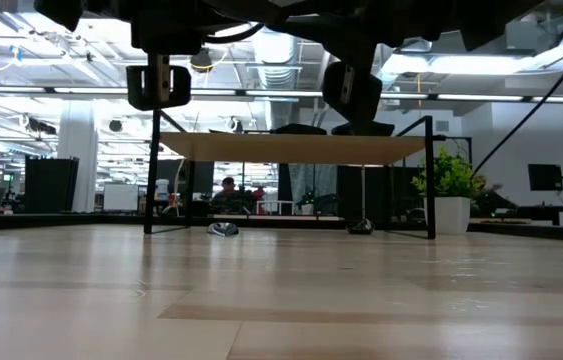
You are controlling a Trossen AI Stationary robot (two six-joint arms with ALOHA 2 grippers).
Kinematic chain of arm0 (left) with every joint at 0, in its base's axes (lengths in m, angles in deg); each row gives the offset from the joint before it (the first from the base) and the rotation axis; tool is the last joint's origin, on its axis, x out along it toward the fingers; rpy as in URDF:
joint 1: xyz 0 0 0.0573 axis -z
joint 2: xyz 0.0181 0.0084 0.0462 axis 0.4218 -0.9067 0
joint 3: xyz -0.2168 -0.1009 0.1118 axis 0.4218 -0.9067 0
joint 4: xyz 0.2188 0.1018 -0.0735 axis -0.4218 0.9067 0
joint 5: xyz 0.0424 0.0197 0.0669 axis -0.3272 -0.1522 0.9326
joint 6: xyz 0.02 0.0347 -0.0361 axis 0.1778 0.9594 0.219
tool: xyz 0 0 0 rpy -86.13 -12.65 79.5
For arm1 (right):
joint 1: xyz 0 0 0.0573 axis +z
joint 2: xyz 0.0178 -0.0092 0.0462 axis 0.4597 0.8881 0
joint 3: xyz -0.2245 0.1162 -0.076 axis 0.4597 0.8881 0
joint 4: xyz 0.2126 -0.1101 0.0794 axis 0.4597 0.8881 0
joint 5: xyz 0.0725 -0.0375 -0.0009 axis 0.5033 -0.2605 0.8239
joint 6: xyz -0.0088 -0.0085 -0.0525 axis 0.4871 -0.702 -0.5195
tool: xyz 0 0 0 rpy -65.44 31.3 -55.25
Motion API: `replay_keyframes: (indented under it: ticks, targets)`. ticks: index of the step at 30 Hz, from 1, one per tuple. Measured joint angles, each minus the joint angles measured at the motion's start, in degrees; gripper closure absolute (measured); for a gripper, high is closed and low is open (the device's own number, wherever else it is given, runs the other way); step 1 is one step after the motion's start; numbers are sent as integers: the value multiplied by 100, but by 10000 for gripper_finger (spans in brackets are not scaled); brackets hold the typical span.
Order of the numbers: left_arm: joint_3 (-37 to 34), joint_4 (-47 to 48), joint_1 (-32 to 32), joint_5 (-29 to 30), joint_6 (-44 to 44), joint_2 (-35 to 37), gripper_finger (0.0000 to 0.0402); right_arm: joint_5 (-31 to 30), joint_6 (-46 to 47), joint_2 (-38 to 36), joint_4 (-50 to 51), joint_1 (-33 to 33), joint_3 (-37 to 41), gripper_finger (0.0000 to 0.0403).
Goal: Pick & Place Mini shaped plates
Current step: Stack the black drop shaped plate on the black drop shaped plate on the shelf
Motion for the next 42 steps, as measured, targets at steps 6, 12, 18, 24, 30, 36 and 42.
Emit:
replay_keyframes:
  ticks: [6, 12, 18, 24, 30, 36, 42]
  targets:
    - [4, -31, -7, 272, 215, 0, 289, 1, 2, 0, -23, 0, 0, 377]
    - [4, -31, -7, 475, 555, 0, 236, 3, 11, 0, -26, 4, 0, 380]
    - [4, -33, -70, 526, 1086, 0, 188, 30, 154, 0, -27, 4, 0, 379]
    - [1, -23, -210, 542, 1304, 0, 170, 206, 332, 0, -36, 5, 0, 385]
    - [-7, -5, -335, 549, 1820, 272, 171, 293, 529, -2, -22, 9, 0, 388]
    - [-7, 16, -321, 906, 2733, 894, 172, 324, 898, -2, 38, -36, 0, 387]
    - [-4, 102, -58, 1442, 3662, 1359, 172, 316, 1644, -2, 264, -262, 0, 389]
